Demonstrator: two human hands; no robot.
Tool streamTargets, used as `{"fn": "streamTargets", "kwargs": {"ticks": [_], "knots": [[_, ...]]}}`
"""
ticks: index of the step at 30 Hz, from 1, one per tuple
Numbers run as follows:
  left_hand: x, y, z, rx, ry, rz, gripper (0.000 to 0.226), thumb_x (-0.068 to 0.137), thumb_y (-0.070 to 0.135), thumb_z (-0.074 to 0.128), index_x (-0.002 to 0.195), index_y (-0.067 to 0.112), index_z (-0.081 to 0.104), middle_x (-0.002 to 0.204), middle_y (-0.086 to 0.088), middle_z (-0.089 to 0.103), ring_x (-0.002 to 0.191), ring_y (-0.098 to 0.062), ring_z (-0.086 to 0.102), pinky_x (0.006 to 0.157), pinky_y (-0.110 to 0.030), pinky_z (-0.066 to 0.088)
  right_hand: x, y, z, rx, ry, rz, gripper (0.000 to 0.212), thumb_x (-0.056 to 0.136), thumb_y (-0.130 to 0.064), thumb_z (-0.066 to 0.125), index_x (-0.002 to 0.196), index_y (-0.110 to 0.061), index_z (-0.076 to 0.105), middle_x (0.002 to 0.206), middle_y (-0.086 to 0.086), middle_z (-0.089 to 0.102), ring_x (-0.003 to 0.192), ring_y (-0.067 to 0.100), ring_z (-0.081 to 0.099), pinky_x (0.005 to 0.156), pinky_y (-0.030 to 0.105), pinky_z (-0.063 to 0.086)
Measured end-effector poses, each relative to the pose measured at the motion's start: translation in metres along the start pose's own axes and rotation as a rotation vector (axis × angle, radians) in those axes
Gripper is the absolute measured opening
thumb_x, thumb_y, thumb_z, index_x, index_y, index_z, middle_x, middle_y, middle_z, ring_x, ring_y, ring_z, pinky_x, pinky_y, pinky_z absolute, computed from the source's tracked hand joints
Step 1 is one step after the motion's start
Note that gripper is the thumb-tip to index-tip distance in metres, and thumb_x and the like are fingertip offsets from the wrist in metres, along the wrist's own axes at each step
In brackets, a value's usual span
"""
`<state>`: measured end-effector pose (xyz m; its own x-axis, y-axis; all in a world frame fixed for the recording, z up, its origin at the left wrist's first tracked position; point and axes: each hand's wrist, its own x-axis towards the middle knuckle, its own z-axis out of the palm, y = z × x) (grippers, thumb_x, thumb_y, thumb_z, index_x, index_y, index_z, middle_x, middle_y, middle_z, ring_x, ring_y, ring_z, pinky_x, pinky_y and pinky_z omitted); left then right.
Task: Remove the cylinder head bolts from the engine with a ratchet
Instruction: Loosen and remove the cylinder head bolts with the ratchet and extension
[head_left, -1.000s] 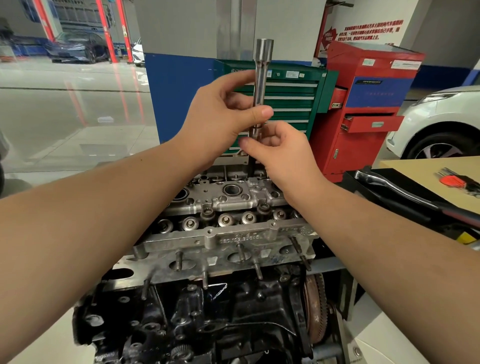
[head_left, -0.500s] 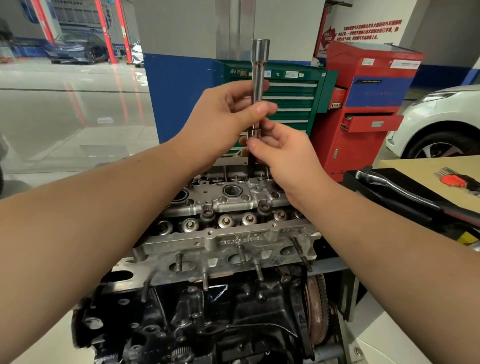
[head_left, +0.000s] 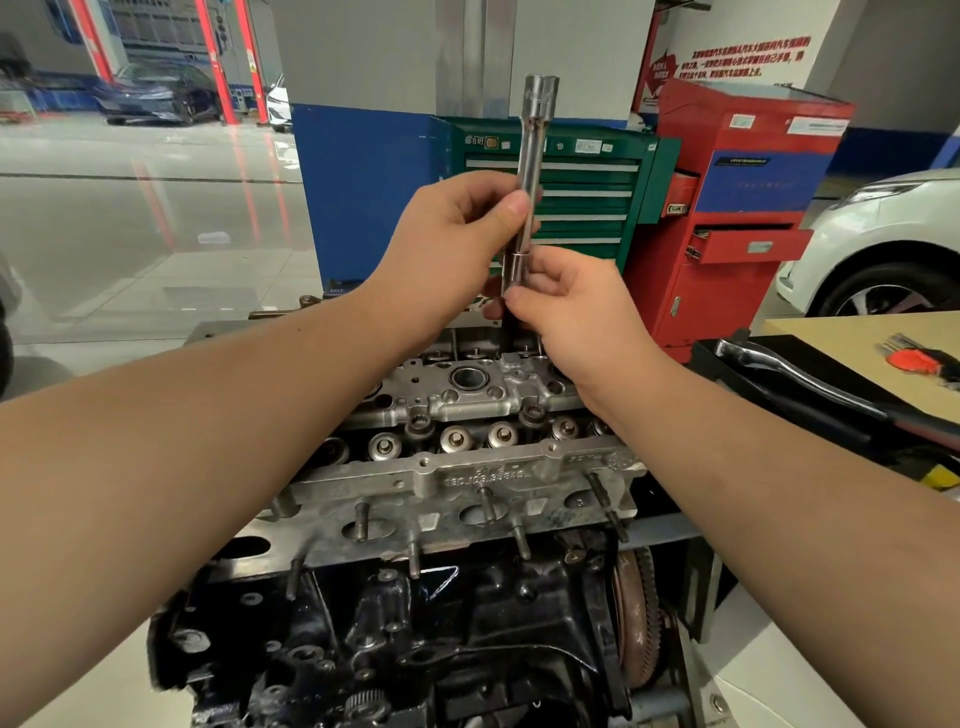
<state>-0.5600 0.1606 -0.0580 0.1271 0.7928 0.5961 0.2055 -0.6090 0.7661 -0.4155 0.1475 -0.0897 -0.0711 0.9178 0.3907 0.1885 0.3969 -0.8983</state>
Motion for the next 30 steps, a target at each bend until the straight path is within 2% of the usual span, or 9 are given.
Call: {"fn": "streamTargets", "kwargs": {"ticks": [4,8,11,13,18,20,22,26,30], "knots": [[-0.0039,0.0075,0.0014,-0.032,-0.008,0.0,0.037,0.093,0.034,0.077,0.124,0.015,0.07,0.111,-0.007,0.076,0.105,-0.02,0.072,0.099,-0.048,0.058,0.0015,-0.0001,0.0013,-0.144,0.108,-0.008,0.028,0.077,-0.02,0.087,0.095,-0.017,0.067,0.08,-0.001,0.072,0.075,0.015,0.071,0.072,0.036,0.057],[-0.003,0.004,-0.001,-0.023,0.067,0.007,0.039,0.09,0.017,0.083,0.124,0.009,0.066,0.095,-0.003,0.08,0.092,-0.018,0.078,0.093,-0.042,0.062,0.0014,-0.0014,0.0049,-0.099,0.108,-0.023,0.031,0.074,-0.034,0.087,0.089,-0.023,0.062,0.073,-0.013,0.063,0.066,0.001,0.057,0.064,0.022,0.047],[-0.0021,0.0033,-0.0017,-0.114,0.008,-0.026,0.035,0.1,0.009,0.069,0.133,0.002,0.061,0.106,-0.013,0.08,0.1,-0.026,0.078,0.099,-0.047,0.06,0.0004,0.0003,0.0016,0.004,0.038,-0.027,0.008,0.091,-0.018,0.073,0.098,-0.017,0.071,0.085,-0.001,0.076,0.08,0.011,0.071,0.081,0.033,0.058],[-0.0024,0.0044,-0.0007,-0.172,-0.017,-0.035,0.031,0.102,0.007,0.065,0.133,0.001,0.062,0.112,-0.014,0.078,0.104,-0.028,0.077,0.1,-0.047,0.059,-0.0003,0.0012,0.0,-0.023,0.033,-0.033,0.007,0.091,-0.01,0.073,0.097,-0.014,0.073,0.084,0.007,0.077,0.081,0.021,0.074,0.088,0.045,0.06],[-0.0016,0.0048,0.0004,0.02,0.065,0.029,0.036,0.086,0.024,0.086,0.118,0.014,0.075,0.108,-0.018,0.075,0.099,-0.029,0.073,0.093,-0.047,0.06,0.0031,0.0009,0.0052,-0.169,0.14,-0.038,0.037,0.07,-0.036,0.089,0.085,-0.02,0.059,0.07,-0.012,0.057,0.058,-0.001,0.05,0.059,0.022,0.044],[-0.0002,0.0022,-0.0018,0.041,0.072,0.037,0.032,0.088,0.02,0.084,0.118,0.014,0.075,0.102,-0.017,0.076,0.095,-0.026,0.075,0.092,-0.047,0.06,0.0034,0.0008,0.0057,-0.089,0.103,-0.042,0.026,0.077,-0.037,0.083,0.089,-0.023,0.065,0.071,-0.015,0.063,0.063,-0.005,0.056,0.063,0.017,0.045],[0.0005,0.0006,-0.0038,-0.033,0.016,0.024,0.032,0.095,0.011,0.074,0.127,0.011,0.071,0.101,-0.012,0.079,0.095,-0.026,0.078,0.093,-0.046,0.062,0.0025,0.0034,0.0026,-0.021,0.048,-0.05,0.005,0.087,-0.026,0.074,0.091,-0.025,0.071,0.078,-0.011,0.074,0.077,0.0,0.068,0.076,0.025,0.053],[-0.0006,0.0051,-0.0028,-0.132,-0.026,0.012,0.042,0.096,0.017,0.073,0.137,0.012,0.062,0.108,-0.002,0.079,0.103,-0.019,0.075,0.094,-0.036,0.059,0.0031,0.0068,0.0002,-0.083,0.057,-0.031,0.016,0.081,-0.023,0.081,0.088,-0.025,0.066,0.077,-0.003,0.073,0.075,0.012,0.071,0.082,0.044,0.061],[-0.0007,0.0065,-0.002,0.049,0.027,0.044,0.04,0.085,0.022,0.087,0.121,0.015,0.071,0.1,-0.002,0.073,0.089,-0.012,0.068,0.092,-0.035,0.06,0.0045,0.0038,0.0046,-0.163,0.15,-0.036,0.043,0.064,-0.045,0.089,0.085,-0.021,0.06,0.075,-0.009,0.06,0.065,0.006,0.055,0.064,0.034,0.049]]}}
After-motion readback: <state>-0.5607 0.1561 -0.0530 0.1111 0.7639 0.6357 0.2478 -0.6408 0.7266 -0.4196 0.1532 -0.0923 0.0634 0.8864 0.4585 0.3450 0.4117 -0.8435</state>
